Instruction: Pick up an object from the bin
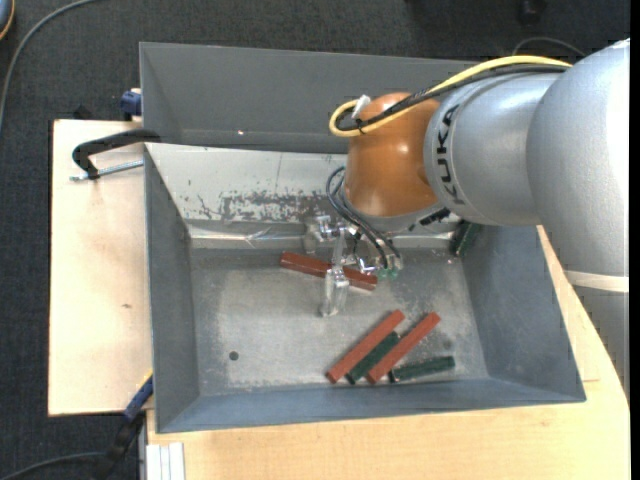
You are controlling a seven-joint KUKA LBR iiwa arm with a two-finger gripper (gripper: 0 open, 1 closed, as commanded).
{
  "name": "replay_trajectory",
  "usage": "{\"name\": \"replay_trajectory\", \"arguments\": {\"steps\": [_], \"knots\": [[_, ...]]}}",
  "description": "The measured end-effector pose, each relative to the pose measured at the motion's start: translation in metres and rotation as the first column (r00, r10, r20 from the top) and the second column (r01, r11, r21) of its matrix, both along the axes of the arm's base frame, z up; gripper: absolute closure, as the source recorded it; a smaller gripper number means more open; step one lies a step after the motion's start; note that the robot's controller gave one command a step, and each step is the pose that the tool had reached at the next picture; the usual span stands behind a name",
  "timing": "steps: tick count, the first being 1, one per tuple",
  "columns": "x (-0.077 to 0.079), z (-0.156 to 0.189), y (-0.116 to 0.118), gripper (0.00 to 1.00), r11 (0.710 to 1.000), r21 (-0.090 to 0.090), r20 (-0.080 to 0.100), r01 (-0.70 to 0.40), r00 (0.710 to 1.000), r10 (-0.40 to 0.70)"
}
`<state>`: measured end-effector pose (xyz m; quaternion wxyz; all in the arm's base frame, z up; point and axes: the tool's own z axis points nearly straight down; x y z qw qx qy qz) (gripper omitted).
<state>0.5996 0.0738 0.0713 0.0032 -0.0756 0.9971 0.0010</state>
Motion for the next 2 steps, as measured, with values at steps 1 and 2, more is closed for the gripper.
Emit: {"name": "replay_trajectory", "arguments": {"steps": [1,2], "knots": [[0.000,0.000,0.000,1.00,1.000,0.000,-0.001,0.001,1.000,-0.001],[-0.043,0.151,0.025,1.00,0.999,0.001,0.007,-0.039,0.999,0.039]]}}
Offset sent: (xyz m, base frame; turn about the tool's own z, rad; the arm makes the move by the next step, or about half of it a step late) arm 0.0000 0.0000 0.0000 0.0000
